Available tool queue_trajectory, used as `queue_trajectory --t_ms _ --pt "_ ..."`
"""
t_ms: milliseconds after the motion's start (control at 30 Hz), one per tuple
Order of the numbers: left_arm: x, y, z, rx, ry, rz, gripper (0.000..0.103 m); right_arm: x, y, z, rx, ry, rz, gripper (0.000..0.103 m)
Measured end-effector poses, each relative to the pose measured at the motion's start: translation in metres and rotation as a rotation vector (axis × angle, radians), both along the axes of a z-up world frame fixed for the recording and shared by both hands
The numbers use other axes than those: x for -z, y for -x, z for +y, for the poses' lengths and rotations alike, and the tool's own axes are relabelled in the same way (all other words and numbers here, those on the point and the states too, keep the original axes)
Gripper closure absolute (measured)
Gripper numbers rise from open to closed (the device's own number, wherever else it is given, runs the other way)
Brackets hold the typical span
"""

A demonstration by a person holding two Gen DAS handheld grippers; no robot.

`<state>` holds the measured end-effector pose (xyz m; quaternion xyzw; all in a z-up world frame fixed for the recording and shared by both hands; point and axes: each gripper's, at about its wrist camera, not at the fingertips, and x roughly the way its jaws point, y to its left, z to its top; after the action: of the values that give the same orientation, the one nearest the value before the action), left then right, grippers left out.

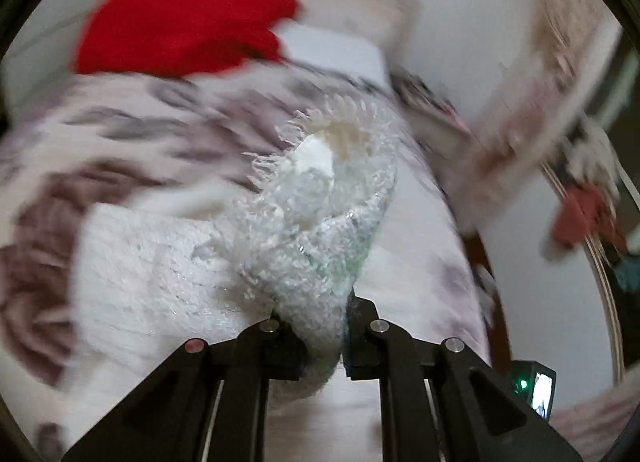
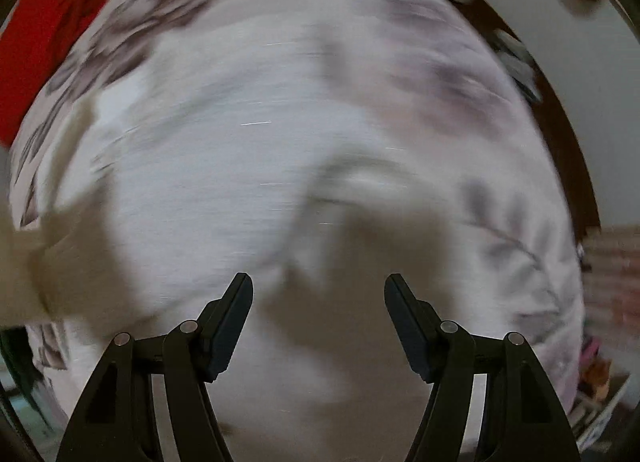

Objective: Fold large clothes

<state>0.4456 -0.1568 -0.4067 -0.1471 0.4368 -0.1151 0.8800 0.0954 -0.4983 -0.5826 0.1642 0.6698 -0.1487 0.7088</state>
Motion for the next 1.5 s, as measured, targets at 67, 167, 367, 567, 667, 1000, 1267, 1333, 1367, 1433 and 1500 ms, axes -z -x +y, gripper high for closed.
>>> queue_trajectory --t_ms 67,167,367,567,667,1000,1267,1333,1367,1433,1500 --pt "0.025 -0.012 -0.058 0.074 -0.014 0.063 0.093 0.006 -0.008 -0.025 0.032 -0.001 0.014 0.033" --pt "0.062 -0.024 -0.107 0.134 -0.062 0.169 0.092 0.025 -0.058 -0.001 0.063 -0.027 0.009 0.033" --pt "0.087 -0.017 -0.113 0.192 -0.105 0.24 0.021 0.039 -0.115 -0.013 0.08 -0.207 -0.078 0.026" --pt "0.064 -0.01 -0.03 0.126 -0.164 0.219 0.015 0.042 -0.15 0.006 0.077 -0.388 -0.121 0.026" --pt "0.075 -0.024 0.035 -0.005 -0.294 0.255 0.015 0.06 -0.182 0.022 0.067 -0.446 -0.126 0.026" --pt "0.172 -0.072 0.169 -0.277 -0.553 0.357 0.01 0.072 -0.325 0.106 -0.117 -0.365 -0.226 0.094" --pt "0.172 -0.078 0.182 -0.305 -0.539 0.371 0.005 0.076 -0.311 0.075 -0.208 -0.114 -0.042 0.049" --pt "0.166 -0.074 0.176 -0.296 -0.573 0.348 0.005 0.095 -0.295 0.076 -0.267 -0.125 0.039 0.049" --pt "0.165 -0.074 0.175 -0.292 -0.58 0.34 0.005 0.105 -0.294 0.082 -0.311 -0.123 0.061 0.049" --pt "0.165 -0.07 0.169 -0.283 -0.603 0.329 0.005 0.123 -0.302 0.097 -0.387 -0.119 0.078 0.049" --pt "0.169 -0.068 0.165 -0.274 -0.63 0.324 0.005 0.139 -0.315 0.11 -0.456 -0.11 0.062 0.052"
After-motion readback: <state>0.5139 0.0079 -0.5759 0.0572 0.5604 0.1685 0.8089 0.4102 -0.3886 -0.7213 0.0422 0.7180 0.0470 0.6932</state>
